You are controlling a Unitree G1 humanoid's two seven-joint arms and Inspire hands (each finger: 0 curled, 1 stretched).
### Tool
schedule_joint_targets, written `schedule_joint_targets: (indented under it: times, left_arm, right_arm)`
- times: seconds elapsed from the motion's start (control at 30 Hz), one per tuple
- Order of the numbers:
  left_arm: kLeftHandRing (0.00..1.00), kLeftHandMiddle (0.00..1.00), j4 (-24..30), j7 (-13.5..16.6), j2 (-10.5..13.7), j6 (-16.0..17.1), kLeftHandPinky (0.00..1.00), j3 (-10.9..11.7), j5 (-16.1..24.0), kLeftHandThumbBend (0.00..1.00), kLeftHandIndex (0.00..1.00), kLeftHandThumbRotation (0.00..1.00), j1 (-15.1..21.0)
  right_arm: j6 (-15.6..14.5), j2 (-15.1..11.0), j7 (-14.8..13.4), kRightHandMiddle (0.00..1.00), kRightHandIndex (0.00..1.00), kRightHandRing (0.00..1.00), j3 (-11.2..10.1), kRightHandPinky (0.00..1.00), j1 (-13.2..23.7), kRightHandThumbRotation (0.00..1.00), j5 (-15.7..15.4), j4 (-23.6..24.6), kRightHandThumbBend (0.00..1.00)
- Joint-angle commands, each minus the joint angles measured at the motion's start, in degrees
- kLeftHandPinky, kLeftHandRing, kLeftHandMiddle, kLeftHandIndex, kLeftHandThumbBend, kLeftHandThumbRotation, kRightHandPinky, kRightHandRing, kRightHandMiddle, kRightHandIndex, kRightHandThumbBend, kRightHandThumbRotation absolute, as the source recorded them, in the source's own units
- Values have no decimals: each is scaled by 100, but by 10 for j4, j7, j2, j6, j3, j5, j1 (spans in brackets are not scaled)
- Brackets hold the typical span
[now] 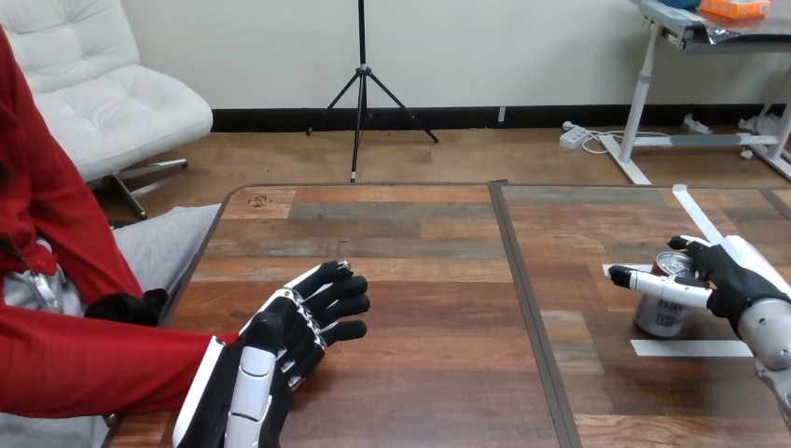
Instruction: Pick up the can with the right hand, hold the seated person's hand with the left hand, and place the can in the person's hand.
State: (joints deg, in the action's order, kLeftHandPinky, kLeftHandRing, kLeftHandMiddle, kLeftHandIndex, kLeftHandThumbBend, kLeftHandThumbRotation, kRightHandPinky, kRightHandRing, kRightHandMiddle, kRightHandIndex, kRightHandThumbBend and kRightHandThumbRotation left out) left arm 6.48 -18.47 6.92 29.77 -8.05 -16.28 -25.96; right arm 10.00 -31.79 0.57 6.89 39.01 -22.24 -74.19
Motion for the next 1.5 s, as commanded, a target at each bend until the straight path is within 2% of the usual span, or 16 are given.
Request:
schedule_joint_targets:
  times: [0.0, 0.03, 0.07, 0.1, 0.43, 0.73, 1.47]
  left_arm:
    - [78, 78, 21, -2, -11, 4, 73, 8, -4, 63, 79, 100, 31]
    - [78, 78, 21, -2, -11, 4, 73, 8, -4, 63, 79, 100, 31]
    - [78, 78, 21, -2, -12, 4, 73, 7, -5, 63, 79, 100, 31]
    - [78, 78, 20, -3, -12, 5, 73, 7, -5, 63, 79, 100, 32]
    - [79, 78, 20, -3, -12, 6, 73, 8, -6, 63, 79, 100, 33]
    - [79, 78, 21, -2, -11, 5, 73, 9, -6, 64, 80, 100, 33]
    - [80, 78, 20, 0, -11, 7, 75, 14, -4, 64, 80, 100, 32]
  right_arm:
    - [-10, 8, -8, 70, 86, 62, 0, 47, 20, 43, 6, 4, 100]
    - [-10, 7, -10, 70, 85, 62, 2, 46, 20, 41, 4, 5, 100]
    - [-9, 8, -18, 77, 83, 71, 3, 55, 19, 30, 2, 6, 100]
    - [-8, 8, -24, 77, 83, 71, 5, 55, 19, 27, 0, 7, 99]
    - [-3, 9, -36, 75, 76, 70, 2, 60, 17, 4, 3, 7, 93]
    - [9, 9, -51, 66, 70, 62, 1, 56, 13, 0, 4, 9, 89]
    - [31, 11, -83, 53, 55, 51, -2, 51, 7, 0, 6, 2, 83]
